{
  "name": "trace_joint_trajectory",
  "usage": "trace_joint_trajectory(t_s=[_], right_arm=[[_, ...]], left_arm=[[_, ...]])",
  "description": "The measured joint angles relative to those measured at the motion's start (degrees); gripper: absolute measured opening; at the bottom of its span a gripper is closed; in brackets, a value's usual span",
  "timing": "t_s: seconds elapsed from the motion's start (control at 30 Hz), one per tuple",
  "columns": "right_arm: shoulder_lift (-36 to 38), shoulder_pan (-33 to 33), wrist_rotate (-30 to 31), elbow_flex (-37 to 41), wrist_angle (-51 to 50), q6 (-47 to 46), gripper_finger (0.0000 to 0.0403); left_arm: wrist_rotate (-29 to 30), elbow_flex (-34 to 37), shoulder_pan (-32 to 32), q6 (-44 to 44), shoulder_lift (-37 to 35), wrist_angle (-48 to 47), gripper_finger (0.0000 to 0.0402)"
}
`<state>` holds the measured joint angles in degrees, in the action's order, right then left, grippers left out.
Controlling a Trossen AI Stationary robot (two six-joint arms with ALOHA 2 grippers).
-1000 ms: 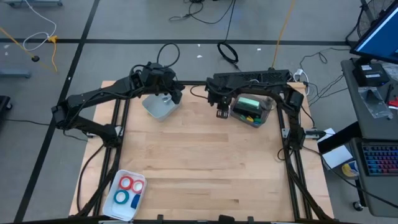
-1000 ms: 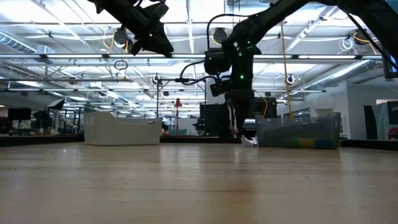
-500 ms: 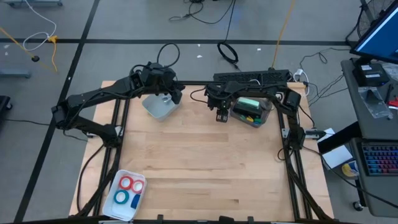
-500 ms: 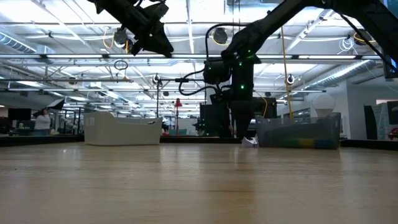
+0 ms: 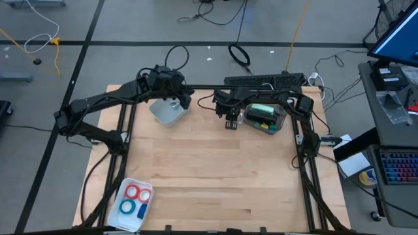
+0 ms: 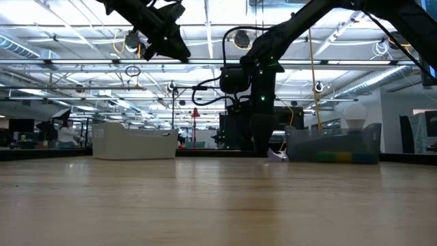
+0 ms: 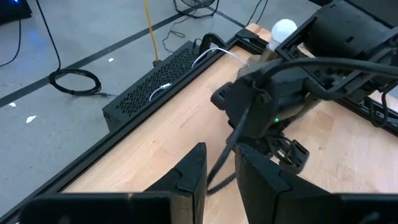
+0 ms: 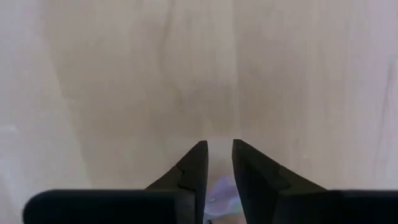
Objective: Pick and place Stapler, Stapler remover, tape
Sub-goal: Put the purple staple remover into the grey bin
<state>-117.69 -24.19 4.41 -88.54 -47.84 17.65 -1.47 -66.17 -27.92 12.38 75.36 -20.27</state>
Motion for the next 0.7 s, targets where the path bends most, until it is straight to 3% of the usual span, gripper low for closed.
trace_joint_trajectory(t_s=[0.17, 0.53, 0.7], right_arm=[[1.42, -0.06, 0.14, -1.49, -2.84, -0.33, 0.0075], [3.09, -0.06, -0.07, -1.25, -7.72, -4.77, 0.0153], [3.09, 0.32, -0.21, 0.83, -7.06, -6.33, 0.0158]], left_arm=[[0.01, 0.0, 0.0, 0.02, 0.0, 0.0, 0.0088], [0.04, 0.0, 0.0, -0.31, 0.0, 0.04, 0.0088], [0.06, 0.0, 0.0, -0.44, 0.0, 0.12, 0.0088]])
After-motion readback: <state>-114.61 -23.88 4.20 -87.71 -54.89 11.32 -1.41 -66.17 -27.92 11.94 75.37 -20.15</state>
